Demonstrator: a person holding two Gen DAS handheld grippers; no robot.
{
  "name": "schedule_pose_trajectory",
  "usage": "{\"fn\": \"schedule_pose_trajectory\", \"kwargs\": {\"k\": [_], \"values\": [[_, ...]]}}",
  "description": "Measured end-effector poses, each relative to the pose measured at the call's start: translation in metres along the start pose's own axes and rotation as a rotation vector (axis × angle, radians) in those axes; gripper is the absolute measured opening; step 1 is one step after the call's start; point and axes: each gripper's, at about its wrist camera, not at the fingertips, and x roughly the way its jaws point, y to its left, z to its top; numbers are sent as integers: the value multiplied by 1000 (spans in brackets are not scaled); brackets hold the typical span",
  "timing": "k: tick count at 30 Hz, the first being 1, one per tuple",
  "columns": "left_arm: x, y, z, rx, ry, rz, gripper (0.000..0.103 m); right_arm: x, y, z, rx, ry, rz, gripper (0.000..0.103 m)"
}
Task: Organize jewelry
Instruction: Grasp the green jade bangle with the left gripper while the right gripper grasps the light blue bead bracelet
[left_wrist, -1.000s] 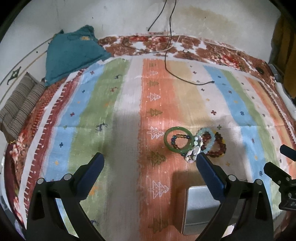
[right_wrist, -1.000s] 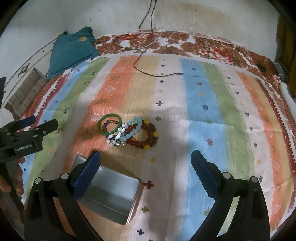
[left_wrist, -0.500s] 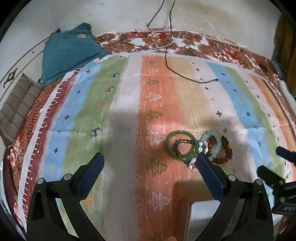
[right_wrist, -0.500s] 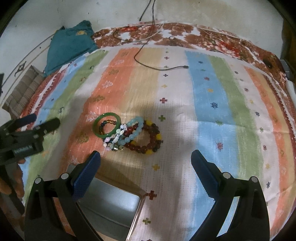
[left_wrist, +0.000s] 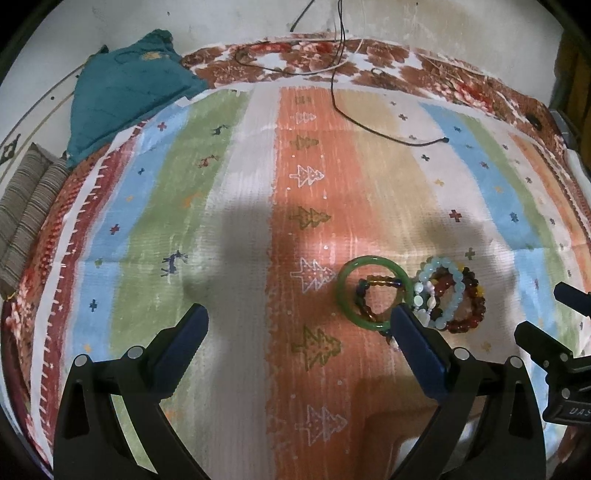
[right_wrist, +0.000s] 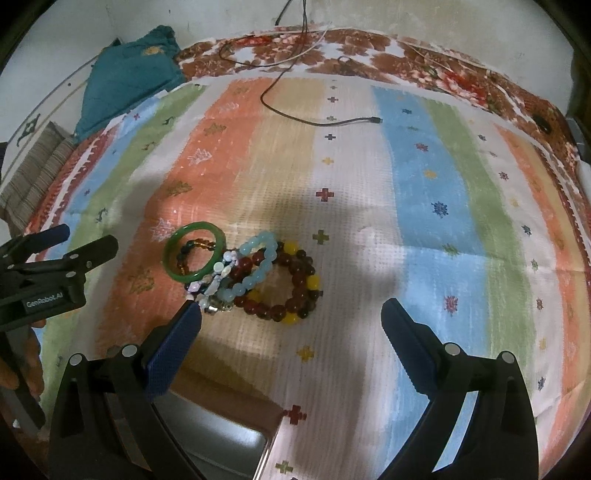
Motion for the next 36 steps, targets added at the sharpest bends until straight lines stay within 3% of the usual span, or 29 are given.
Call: {"fn": "schedule_pose_trajectory", "kwargs": {"k": [8,12,21,23,27,29,32,36], "values": [[25,-7,6,28,37,-5,89,20,-1,9,2,23,0,99],[37,-4,9,0,75,-57,83,31,-2,12,4,36,-14,99],[55,-10,10,22,101,-41,75,47,1,22,9,49,-12,97],[57,-12,11,35,105,-41,73,51,1,24,12,62,-6,88],[63,-15,12,51,113,-38,72,58,2,28,9,73,-11,88],[66,-18,12,69,116,-25,70,63,2,28,7,82,-12,83],[70,-17,14,84,103,16,62,70,2,29,4,104,-5,76],[80,-15,16,78,132,-14,53,77,5,30,-16,116,8,61]]}}
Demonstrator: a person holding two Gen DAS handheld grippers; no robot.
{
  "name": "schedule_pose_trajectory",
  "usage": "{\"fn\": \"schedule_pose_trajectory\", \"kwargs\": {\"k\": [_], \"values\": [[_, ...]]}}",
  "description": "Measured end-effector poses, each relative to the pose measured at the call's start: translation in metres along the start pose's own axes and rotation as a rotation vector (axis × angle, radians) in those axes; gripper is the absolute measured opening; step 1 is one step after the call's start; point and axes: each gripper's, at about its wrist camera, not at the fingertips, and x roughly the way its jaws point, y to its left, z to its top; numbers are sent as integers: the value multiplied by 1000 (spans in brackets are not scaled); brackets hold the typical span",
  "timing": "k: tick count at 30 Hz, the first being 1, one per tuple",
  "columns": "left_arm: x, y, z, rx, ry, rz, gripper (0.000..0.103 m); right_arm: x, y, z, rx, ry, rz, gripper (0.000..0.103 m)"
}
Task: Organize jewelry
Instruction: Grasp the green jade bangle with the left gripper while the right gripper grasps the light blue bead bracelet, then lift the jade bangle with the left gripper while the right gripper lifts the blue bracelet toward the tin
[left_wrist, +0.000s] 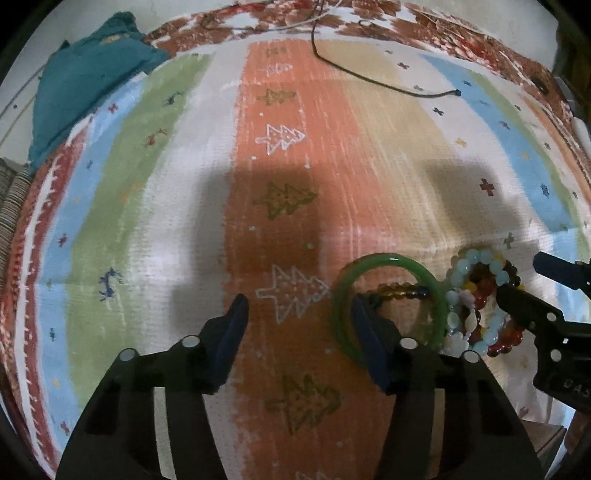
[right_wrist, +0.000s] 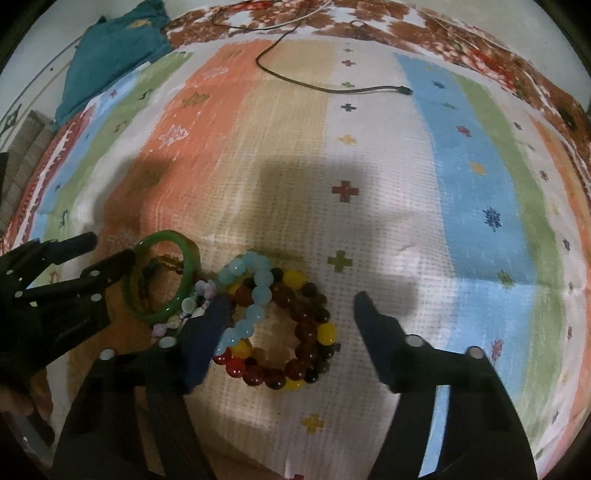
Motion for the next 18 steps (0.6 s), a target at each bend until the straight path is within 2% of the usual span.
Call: {"fn": "schedule_pose_trajectory", "kwargs": {"k": [2,6,10,12,15,18], "values": [[4,-1,0,12,9,-1,49,3,0,1,1,9,6,51],[9,-3,-1,35,6,-7,47,5,4,3,-12,1,9,43],[10,-3,0,40,-2,-7,23,6,10,4,-29,3,12,27],[12,-3,-1,40,-1,-3,19,10,9,3,-28,21,8,19],[12,-6,-1,50,5,1,8,12,6,4,-24,30,15,17],[12,-10,-1,63,4,18,7,11,9,4,-38,20,13,14]]}}
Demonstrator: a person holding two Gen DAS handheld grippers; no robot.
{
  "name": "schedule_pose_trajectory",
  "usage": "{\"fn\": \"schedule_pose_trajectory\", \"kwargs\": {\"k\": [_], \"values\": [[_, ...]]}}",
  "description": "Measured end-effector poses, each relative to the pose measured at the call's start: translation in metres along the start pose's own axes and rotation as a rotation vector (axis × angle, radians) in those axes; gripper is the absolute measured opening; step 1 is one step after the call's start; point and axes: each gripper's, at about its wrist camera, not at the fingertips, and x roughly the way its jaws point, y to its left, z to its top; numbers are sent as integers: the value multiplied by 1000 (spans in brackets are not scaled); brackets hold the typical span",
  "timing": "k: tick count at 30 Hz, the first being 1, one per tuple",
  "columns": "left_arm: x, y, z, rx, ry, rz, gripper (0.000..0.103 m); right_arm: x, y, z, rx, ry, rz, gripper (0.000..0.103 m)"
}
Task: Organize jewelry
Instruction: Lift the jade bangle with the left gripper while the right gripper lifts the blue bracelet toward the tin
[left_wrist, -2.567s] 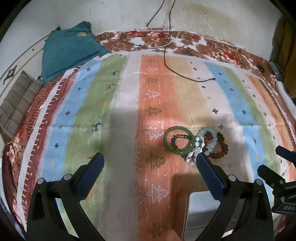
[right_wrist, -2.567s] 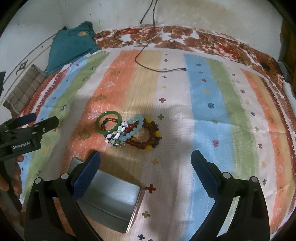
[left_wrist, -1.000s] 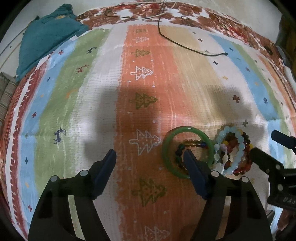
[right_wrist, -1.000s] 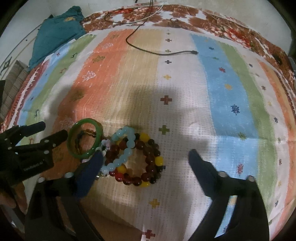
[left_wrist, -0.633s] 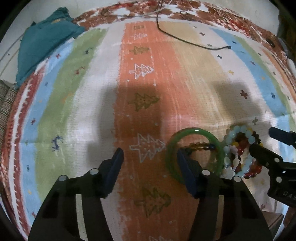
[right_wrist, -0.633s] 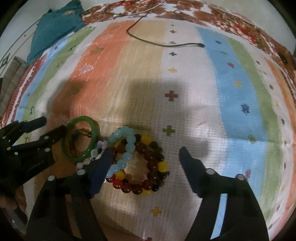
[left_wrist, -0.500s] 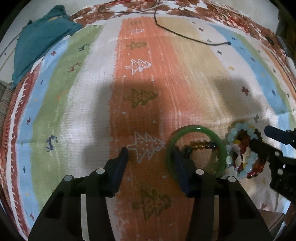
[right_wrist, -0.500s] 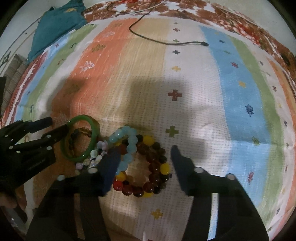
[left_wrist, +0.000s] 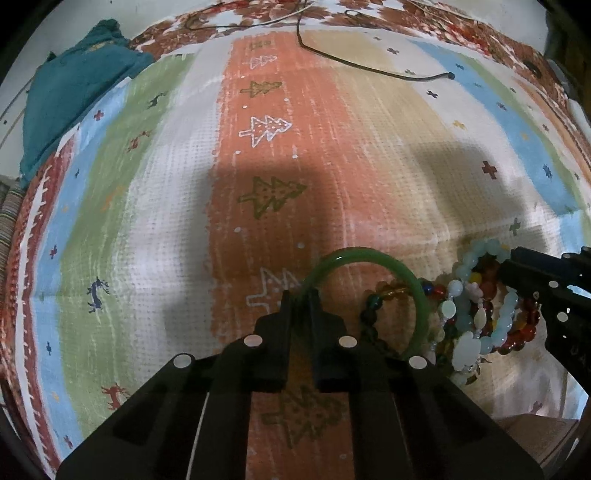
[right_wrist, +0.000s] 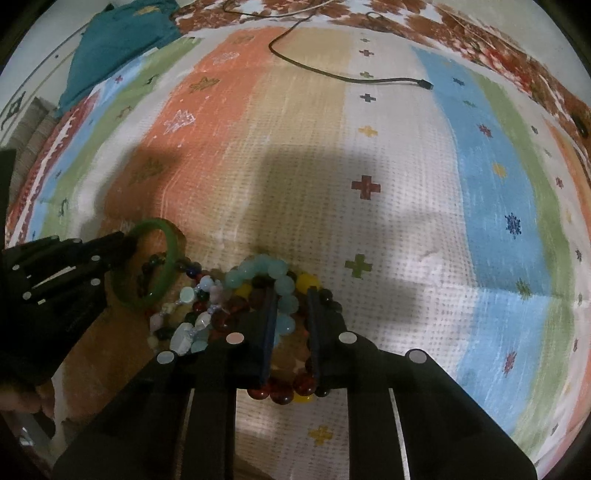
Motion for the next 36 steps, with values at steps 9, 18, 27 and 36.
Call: {"fn": "schedule_pose_trajectory", "kwargs": {"k": [9,18,27,36], "values": [[-16,-2,3,-17,-24,-20,6,-13,-3,-2,8,-18,12,12],[-46,-5,-1,-25,-66,-48,7,-47,1,-8,-2,-87,8,12],[-70,-2,-5,-55,-103,-63,7,-80,0,-16,6,-188,-2,12],[-100,-5,-11,-70,-156,-104,7,-108,-7,-25,37,-268,-8,12]]}}
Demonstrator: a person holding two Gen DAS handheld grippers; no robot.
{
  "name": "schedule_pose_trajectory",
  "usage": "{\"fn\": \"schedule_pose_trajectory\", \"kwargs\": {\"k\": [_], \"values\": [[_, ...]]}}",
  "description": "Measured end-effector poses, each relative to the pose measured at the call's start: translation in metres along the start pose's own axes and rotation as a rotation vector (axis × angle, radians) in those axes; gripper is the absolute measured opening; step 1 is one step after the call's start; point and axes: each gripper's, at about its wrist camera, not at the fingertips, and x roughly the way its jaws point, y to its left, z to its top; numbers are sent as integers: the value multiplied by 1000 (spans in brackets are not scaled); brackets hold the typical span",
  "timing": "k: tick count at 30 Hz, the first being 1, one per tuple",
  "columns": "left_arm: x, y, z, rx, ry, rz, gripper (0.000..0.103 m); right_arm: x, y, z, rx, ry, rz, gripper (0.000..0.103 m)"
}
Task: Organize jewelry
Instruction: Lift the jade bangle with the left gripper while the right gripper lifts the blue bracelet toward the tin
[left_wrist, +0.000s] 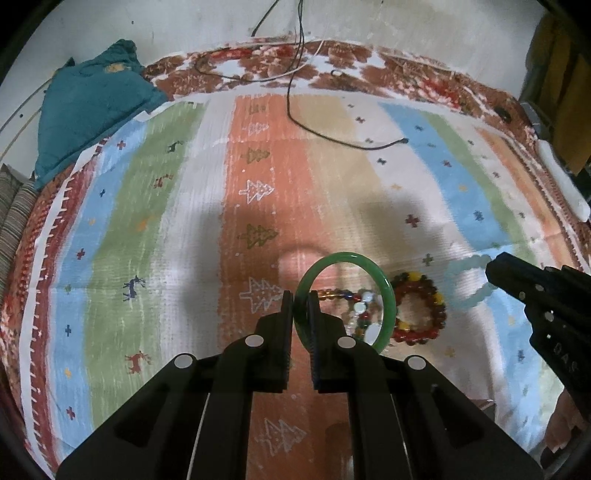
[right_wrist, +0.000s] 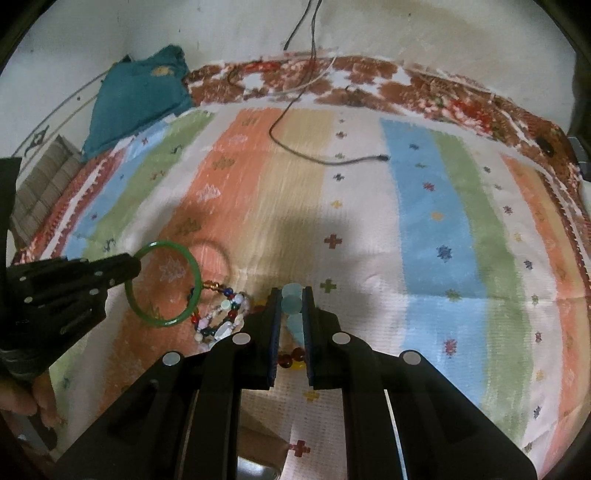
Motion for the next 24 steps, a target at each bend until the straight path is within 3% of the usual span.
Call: {"fn": "schedule_pose_trajectory", "kwargs": {"k": [6,24], "values": [[-20,-10,-4,17,-33,-4,7,-28,6,-3,-3,-84,24,12],[-65,-22,-27,41,-94,-47,8,-76,16,-22,-17,-183,-7,12]]}}
